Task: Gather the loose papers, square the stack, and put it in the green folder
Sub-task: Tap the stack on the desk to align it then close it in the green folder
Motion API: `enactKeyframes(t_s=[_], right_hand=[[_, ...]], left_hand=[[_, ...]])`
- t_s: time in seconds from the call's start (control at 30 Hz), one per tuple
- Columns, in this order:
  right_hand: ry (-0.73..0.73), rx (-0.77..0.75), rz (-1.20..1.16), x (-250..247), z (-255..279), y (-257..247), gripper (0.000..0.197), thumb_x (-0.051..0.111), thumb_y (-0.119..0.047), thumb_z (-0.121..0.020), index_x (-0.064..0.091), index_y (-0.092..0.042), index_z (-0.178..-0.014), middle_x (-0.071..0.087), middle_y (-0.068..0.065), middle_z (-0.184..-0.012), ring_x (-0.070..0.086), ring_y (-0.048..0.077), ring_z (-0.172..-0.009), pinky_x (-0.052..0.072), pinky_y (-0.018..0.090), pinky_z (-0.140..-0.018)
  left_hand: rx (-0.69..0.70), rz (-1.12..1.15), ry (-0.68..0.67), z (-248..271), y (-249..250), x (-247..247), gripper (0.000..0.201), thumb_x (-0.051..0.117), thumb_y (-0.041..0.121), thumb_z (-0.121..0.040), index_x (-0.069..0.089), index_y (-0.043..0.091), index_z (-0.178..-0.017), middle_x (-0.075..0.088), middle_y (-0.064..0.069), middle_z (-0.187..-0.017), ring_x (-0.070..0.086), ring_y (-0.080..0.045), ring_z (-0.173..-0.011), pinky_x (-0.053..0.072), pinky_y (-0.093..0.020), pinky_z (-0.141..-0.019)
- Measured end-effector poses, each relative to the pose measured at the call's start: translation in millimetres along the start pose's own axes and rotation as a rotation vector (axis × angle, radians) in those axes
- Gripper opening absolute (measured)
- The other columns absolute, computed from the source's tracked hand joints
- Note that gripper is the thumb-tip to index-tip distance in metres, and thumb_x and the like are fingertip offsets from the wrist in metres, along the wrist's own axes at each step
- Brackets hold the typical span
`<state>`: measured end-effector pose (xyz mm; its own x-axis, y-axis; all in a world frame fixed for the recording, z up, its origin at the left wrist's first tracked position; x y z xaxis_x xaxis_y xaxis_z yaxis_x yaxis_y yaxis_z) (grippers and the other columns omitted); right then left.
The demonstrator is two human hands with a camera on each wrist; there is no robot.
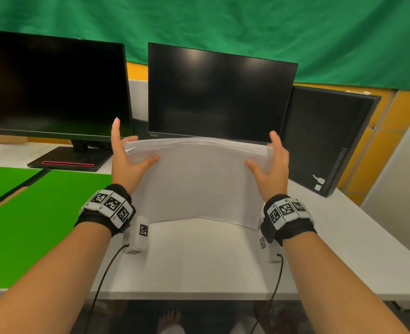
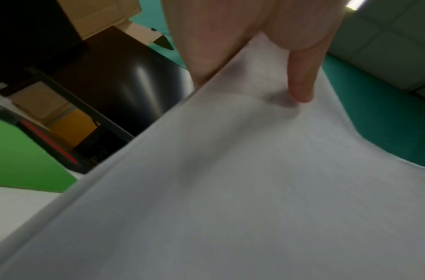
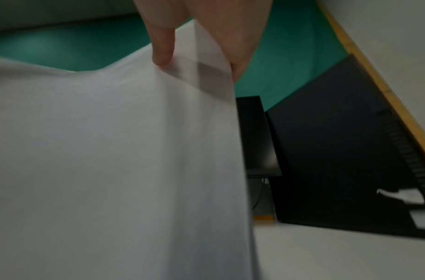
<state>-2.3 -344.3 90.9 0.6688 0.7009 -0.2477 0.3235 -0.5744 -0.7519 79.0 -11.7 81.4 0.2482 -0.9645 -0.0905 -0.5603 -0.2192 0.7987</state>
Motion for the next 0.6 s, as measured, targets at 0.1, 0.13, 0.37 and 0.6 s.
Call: enactKeyframes(t_s=[0.1, 0.13, 0.37, 0.6], right_hand=[[-0.009, -0.03, 0.099, 0, -1, -2, 0.041, 0.06, -0.022, -0.088, 0.054, -0.015, -0.128, 0.044, 0.008, -0.135, 0.042, 0.01, -0.114, 0.04, 0.036, -0.107], [-0.002, -0.026, 0.084, -1, -2, 0, 0.04, 0.06, -0.024, -0.088, 0.054, -0.016, -0.127, 0.045, 0.007, -0.136, 0.042, 0.011, -0.115, 0.04, 0.036, -0.107], [-0.015, 0.262, -0.195, -2, -2, 31, 0.075, 0.074, -0.015, -0.076, 0.034, -0.023, -0.139, 0.049, 0.0, -0.125, 0.052, 0.015, -0.108, 0.047, 0.028, -0.091], [-0.015, 0.302, -0.224, 3, -10, 17, 0.034, 0.07, -0.013, -0.079, 0.063, -0.005, -0.112, 0.065, 0.008, -0.101, 0.062, 0.021, -0.089, 0.051, 0.034, -0.083]], left_hand=[[0.082, -0.143, -0.041, 2, 6, 5, 0.07, 0.074, 0.018, -0.075, 0.04, 0.018, -0.137, 0.041, -0.004, -0.135, 0.042, -0.015, -0.121, 0.034, -0.029, -0.104], [0.055, -0.164, -0.047, 2, 1, 4, 0.063, 0.074, 0.02, -0.075, 0.046, 0.016, -0.131, 0.042, -0.01, -0.135, 0.042, -0.02, -0.123, 0.035, -0.031, -0.104], [-0.142, 0.003, -0.054, -9, -19, -3, 0.07, 0.071, 0.013, -0.077, 0.033, 0.023, -0.135, 0.044, -0.007, -0.134, 0.049, -0.022, -0.115, 0.047, -0.04, -0.098], [-0.121, 0.068, 0.007, -17, -1, -5, 0.023, 0.068, 0.012, -0.079, 0.054, 0.025, -0.092, 0.06, 0.004, -0.094, 0.058, -0.011, -0.086, 0.05, -0.028, -0.079]])
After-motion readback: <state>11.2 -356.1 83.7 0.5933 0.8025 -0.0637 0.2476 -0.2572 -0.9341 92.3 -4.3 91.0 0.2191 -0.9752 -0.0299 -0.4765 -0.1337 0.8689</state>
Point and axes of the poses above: each hand's wrist, its own z-axis away from the middle knuckle, its own x-axis out of the palm, y = z × x, the point moved 9 cm from there along -z, towards the middle knuckle
